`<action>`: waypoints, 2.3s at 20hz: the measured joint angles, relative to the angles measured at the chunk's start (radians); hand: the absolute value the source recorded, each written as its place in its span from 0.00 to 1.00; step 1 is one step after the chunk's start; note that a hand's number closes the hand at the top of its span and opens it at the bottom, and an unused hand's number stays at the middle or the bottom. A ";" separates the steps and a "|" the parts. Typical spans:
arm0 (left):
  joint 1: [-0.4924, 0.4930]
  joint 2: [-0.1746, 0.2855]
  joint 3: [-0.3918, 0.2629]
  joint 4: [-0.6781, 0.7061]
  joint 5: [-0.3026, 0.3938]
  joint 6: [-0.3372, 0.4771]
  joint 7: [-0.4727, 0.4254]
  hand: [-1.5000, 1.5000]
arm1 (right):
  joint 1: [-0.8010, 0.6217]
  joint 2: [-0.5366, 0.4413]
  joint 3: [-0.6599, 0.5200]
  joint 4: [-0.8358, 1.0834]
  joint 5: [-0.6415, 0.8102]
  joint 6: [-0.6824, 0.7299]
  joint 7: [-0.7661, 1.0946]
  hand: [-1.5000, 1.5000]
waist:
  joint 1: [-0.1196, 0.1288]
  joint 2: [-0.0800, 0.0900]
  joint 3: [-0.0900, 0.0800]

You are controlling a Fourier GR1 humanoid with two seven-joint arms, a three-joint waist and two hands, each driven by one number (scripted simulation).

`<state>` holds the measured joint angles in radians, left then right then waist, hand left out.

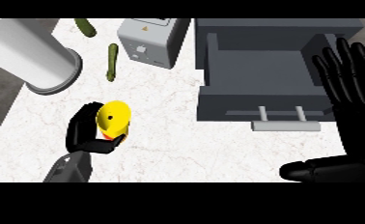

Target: Pick up the cup, place it into the drawer and close the drawer

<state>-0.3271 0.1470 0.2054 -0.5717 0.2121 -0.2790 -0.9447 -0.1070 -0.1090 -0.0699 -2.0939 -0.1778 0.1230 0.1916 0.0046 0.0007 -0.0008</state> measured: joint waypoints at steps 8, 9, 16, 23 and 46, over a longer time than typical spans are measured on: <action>0.038 -0.018 -0.020 -0.225 0.043 0.016 0.041 1.00 | 0.016 0.013 0.013 -0.009 0.021 -0.010 -0.004 0.00 | 0.001 -0.003 0.001; 0.044 -0.027 -0.034 -0.263 0.040 0.022 0.056 1.00 | 0.016 0.013 0.012 -0.015 0.018 -0.011 0.003 0.00 | 0.001 -0.003 0.001; 0.057 -0.067 -0.119 -0.583 0.062 0.066 0.285 1.00 | 0.008 0.010 0.002 0.008 0.013 -0.006 0.000 0.00 | 0.002 -0.004 0.002; -0.040 -0.109 -0.168 -0.784 0.089 0.185 0.527 1.00 | 0.022 0.015 0.012 0.000 0.025 -0.003 -0.008 0.00 | -0.004 -0.003 0.001; -0.591 -0.145 -0.248 -0.570 -0.007 0.493 0.786 1.00 | 0.026 0.001 -0.025 0.028 0.006 0.025 -0.032 0.00 | -0.018 0.001 0.001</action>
<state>-0.9181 0.0023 -0.0425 -1.1420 0.2052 0.2142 -0.1584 -0.0813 -0.1079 -0.0951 -2.0662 -0.1721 0.1478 0.1595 -0.0137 0.0017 0.0004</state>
